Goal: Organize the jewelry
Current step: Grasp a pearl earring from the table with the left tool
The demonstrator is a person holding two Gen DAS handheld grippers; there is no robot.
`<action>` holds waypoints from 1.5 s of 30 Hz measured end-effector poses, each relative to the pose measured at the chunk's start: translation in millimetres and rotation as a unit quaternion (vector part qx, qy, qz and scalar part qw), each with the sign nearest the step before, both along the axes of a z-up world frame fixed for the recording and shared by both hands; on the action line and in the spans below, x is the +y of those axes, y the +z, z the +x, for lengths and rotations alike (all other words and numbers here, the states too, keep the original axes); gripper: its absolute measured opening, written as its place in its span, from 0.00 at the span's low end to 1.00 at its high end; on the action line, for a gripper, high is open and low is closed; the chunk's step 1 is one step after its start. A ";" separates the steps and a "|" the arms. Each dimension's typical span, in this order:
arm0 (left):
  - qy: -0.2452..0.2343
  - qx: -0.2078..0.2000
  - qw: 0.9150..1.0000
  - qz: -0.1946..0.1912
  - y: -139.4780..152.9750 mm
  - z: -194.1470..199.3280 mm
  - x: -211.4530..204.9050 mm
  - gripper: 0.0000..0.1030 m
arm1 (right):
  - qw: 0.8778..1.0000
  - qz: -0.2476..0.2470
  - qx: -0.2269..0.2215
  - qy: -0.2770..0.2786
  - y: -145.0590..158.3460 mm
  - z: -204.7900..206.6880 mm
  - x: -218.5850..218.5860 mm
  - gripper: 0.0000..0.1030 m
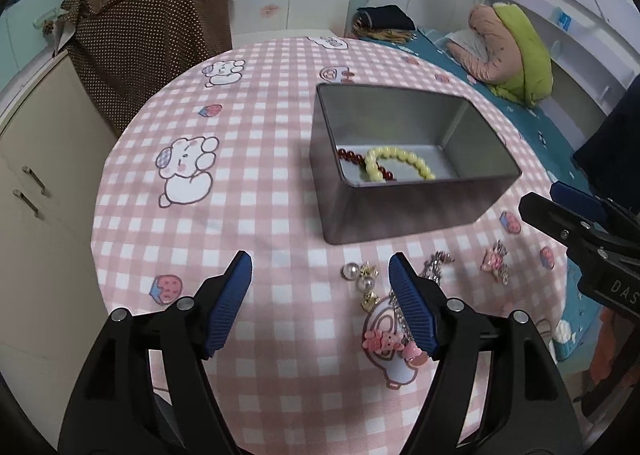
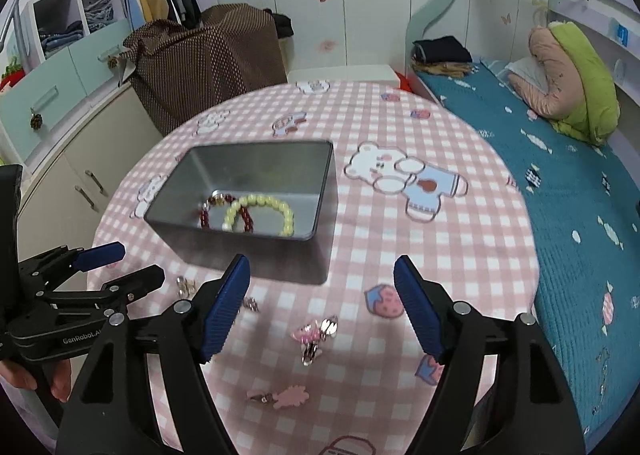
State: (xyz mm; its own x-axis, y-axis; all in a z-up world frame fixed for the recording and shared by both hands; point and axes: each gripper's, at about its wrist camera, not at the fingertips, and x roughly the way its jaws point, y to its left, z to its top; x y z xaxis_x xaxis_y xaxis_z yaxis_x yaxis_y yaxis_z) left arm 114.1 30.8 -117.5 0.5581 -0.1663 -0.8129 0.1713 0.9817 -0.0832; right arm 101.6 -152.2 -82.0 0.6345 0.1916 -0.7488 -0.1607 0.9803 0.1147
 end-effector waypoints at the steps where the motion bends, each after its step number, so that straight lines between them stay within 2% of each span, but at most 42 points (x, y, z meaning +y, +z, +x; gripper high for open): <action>1: -0.002 0.001 1.000 0.005 -3.2 -0.8 -1.5 0.70 | 1.000 0.001 0.005 0.000 -3.5 -0.2 0.2 0.69; 4: -0.011 0.010 1.000 0.004 -10.6 -2.3 -4.4 0.69 | 1.000 -0.001 0.020 0.003 -13.2 -0.9 1.6 0.69; 12: -0.024 0.026 0.999 0.015 -25.0 1.2 -13.8 0.50 | 0.999 0.000 0.042 0.011 -28.4 -1.4 6.5 0.69; 15: -0.027 0.024 0.999 0.023 -27.0 2.9 -17.4 0.46 | 0.999 -0.003 0.043 0.015 -29.7 0.0 9.2 0.69; 19: -0.027 0.019 0.999 0.033 -27.6 4.9 -18.5 0.31 | 0.999 -0.004 0.044 0.025 -30.6 1.8 14.7 0.69; 21: -0.029 0.019 0.999 0.031 -27.4 5.4 -17.2 0.18 | 0.999 -0.004 0.044 0.032 -31.5 2.0 18.0 0.69; 23: -0.031 0.021 0.999 0.026 -27.1 6.5 -16.0 0.11 | 0.998 -0.004 0.044 0.036 -31.9 2.1 20.0 0.69; 32: -0.024 0.023 0.999 0.008 -26.1 7.2 -6.6 0.11 | 0.997 -0.006 0.036 0.071 -27.8 -1.0 42.9 0.68; 37: -0.009 0.017 1.000 -0.004 -20.8 5.4 4.7 0.11 | 0.994 0.002 0.042 0.100 -30.5 1.2 59.0 0.58; 45: 0.008 0.002 1.000 -0.016 -11.9 4.9 21.5 0.11 | 0.988 0.005 0.063 0.141 -43.9 10.2 97.2 0.35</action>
